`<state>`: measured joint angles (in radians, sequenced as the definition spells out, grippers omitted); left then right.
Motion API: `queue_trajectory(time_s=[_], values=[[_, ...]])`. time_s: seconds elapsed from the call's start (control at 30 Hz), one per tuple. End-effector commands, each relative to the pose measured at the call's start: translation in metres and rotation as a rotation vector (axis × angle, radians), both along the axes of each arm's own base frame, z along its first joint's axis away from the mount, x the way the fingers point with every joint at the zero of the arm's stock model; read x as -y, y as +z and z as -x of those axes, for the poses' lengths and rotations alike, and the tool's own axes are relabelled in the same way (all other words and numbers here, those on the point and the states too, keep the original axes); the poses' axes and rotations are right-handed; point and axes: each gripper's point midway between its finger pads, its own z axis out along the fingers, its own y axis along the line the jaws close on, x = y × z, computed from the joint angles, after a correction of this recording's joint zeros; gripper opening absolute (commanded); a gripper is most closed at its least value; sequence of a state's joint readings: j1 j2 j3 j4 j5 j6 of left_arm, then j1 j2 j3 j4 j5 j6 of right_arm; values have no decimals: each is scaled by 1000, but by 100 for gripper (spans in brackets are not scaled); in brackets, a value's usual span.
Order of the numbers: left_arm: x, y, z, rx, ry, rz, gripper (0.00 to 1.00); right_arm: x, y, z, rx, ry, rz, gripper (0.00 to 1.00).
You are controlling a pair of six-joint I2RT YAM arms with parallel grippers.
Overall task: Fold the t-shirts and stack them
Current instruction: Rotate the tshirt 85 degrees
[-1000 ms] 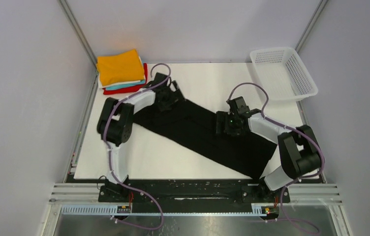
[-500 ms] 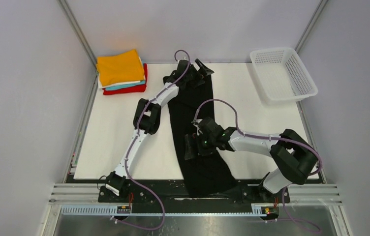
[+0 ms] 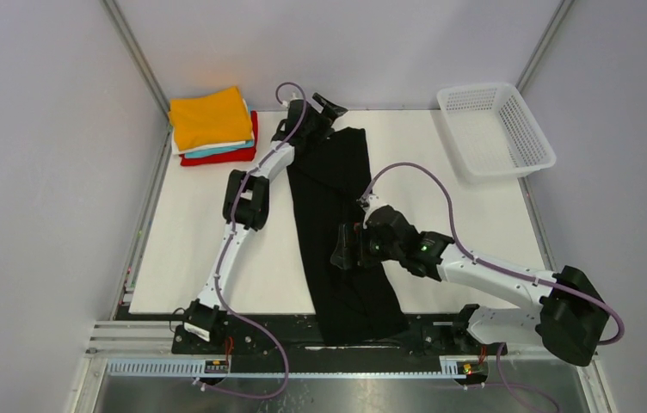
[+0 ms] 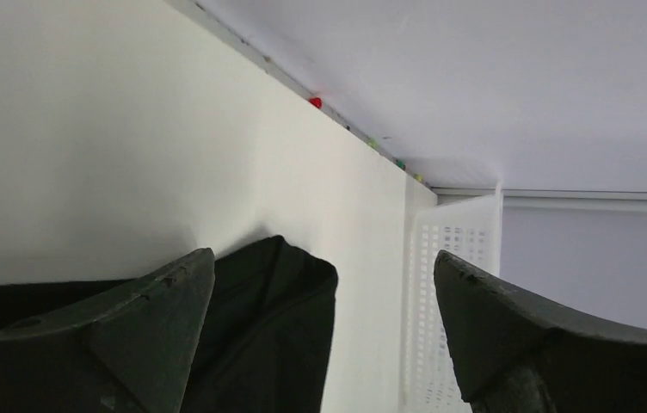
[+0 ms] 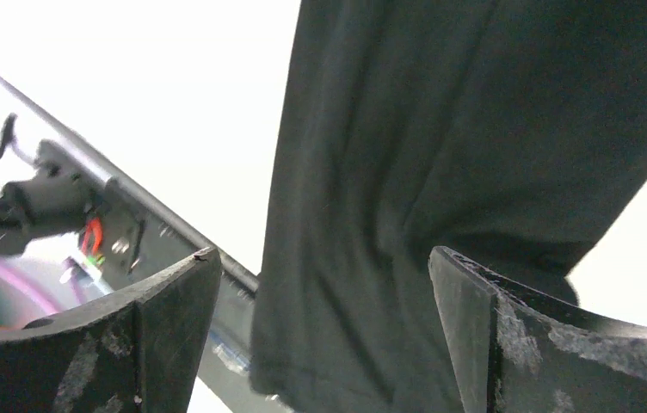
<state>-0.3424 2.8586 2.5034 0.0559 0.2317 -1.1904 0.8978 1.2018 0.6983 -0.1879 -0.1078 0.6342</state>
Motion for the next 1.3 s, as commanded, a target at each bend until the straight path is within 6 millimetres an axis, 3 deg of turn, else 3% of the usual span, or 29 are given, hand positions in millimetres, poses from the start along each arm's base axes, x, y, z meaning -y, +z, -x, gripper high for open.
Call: queue_trajectory(time_s=[0.0,0.1,0.2,0.27,0.33,0.37,0.53,0.6,0.67,0.83,1.0,1.07,1.13,1.17,1.27], values=[[18,131,14,268,-89,5,99,30,20,-50,232,-133,203,100],[12,210,38,378,-145,-21,99,35,33,-66,253,-126,320,100],[-8,291,69,492,-159,-66,99,25,39,-80,268,-113,355,100],[-24,335,110,531,-200,-106,99,15,38,-103,314,-125,375,100],[-47,339,143,499,-204,-176,99,1,41,-126,319,-116,401,100],[-64,334,161,465,-182,-223,99,-4,38,-135,308,-114,425,100],[-165,232,251,180,126,-426,99,-28,12,-173,216,-103,507,100],[-192,200,287,149,218,-446,99,-32,1,-182,191,-100,540,100],[-207,173,317,130,261,-439,99,-35,-12,-190,167,-100,567,100],[-231,147,352,77,303,-503,99,-29,-47,-196,89,-165,632,99],[-229,127,367,39,277,-485,99,-34,-74,-202,4,-225,630,99],[-225,120,366,35,272,-464,99,-36,-84,-207,-31,-235,632,80],[-224,111,365,0,270,-461,99,-37,-87,-216,-49,-253,636,72],[-223,107,366,-28,256,-468,99,-38,-85,-221,-61,-260,628,84],[-214,90,377,-101,163,-491,99,-47,-84,-241,-113,-277,584,88]])
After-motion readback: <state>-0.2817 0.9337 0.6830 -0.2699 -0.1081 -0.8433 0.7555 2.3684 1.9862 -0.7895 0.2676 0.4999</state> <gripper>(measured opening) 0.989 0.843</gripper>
